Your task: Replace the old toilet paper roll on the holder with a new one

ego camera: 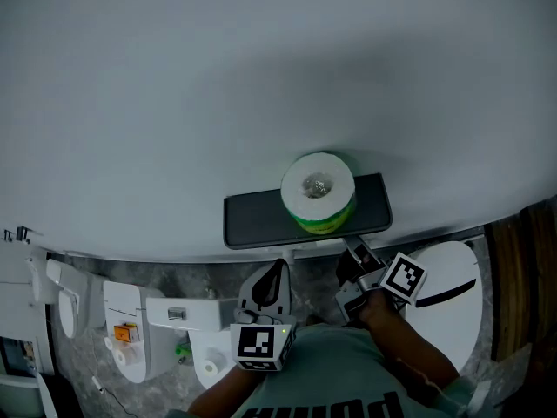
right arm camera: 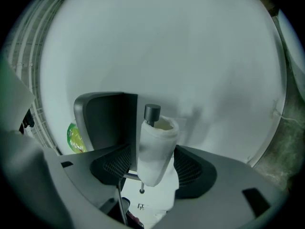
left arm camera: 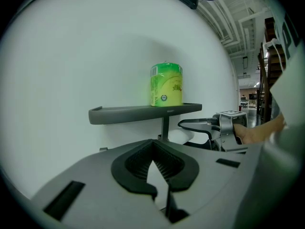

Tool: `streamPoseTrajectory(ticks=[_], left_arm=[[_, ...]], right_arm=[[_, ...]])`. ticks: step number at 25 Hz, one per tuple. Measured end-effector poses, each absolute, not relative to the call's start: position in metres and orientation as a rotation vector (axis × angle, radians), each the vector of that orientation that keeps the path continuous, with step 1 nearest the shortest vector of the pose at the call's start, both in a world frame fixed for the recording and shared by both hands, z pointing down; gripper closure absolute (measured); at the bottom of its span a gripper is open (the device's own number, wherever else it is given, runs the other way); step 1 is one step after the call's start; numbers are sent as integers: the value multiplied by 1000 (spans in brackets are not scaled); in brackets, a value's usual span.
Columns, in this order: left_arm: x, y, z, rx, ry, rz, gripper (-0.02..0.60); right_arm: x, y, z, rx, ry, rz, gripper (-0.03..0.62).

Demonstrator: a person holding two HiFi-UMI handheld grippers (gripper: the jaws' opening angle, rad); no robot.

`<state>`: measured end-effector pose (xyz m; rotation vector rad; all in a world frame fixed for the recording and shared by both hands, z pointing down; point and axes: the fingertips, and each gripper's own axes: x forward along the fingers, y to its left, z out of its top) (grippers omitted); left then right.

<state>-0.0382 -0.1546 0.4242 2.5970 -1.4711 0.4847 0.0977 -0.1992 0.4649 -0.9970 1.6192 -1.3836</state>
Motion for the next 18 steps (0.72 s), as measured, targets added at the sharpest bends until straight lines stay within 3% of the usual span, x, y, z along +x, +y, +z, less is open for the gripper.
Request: streamPoseTrajectory(ticks=[2, 4, 18], left_arm=[[-39, -155, 428, 2597, -1462, 479, 575], [-39, -156, 429, 2596, -1459, 475, 575], [-31, -155, 427, 2613, -1428, 452, 575]], right_arm=[[101, -200, 467, -1016, 1602, -1383, 323], [103, -200, 468, -1037, 1593, -1379, 387], [108, -193, 458, -1093, 1612, -1336, 402]])
